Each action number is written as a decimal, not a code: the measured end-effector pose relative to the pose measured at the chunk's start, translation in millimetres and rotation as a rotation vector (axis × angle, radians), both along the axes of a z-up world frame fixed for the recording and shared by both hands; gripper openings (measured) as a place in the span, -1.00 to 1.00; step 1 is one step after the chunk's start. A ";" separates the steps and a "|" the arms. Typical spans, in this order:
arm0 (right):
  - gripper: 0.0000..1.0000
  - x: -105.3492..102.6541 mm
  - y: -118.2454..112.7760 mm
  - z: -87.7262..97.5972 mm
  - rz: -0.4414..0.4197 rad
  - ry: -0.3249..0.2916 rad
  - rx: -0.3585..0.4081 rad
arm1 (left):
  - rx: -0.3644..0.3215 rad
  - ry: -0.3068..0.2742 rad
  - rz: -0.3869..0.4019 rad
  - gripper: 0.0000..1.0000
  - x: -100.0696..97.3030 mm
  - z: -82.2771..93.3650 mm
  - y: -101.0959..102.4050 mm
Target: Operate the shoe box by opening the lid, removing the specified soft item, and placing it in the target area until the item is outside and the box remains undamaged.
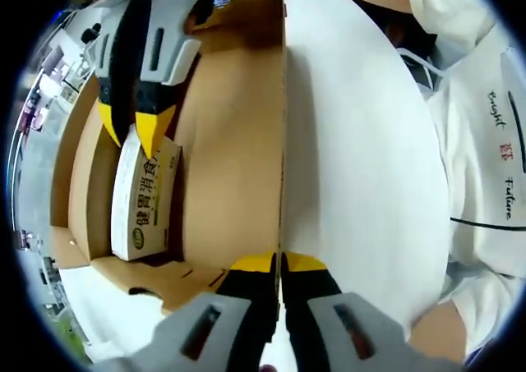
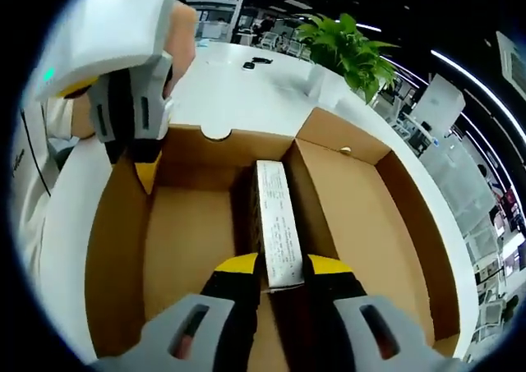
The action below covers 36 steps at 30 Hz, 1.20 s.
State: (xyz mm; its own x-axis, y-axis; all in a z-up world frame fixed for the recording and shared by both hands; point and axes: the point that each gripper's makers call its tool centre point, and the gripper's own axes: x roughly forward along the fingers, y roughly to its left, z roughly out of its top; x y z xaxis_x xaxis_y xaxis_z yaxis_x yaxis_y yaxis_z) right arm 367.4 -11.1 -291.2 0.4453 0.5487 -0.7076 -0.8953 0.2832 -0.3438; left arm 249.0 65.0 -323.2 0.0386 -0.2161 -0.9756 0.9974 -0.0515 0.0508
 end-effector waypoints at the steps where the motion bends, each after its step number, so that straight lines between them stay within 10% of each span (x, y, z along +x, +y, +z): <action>1: -0.60 -0.3 -0.2 0.0 0.002 -0.002 -0.006 | 0.003 -0.001 0.000 -0.96 -0.1 0.0 0.0; 36: -0.64 -36.2 -82.4 -0.2 0.024 0.070 -0.181 | 0.014 -0.005 0.012 -0.96 1.9 1.3 -0.6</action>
State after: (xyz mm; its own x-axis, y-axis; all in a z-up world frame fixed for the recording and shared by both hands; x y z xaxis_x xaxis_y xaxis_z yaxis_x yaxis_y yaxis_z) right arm 331.2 -93.5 -291.4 0.3796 0.4193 -0.8247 -0.9247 0.2003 -0.3238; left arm 250.9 64.4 -321.9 0.0458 -0.2019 -0.9783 0.9977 -0.0403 0.0551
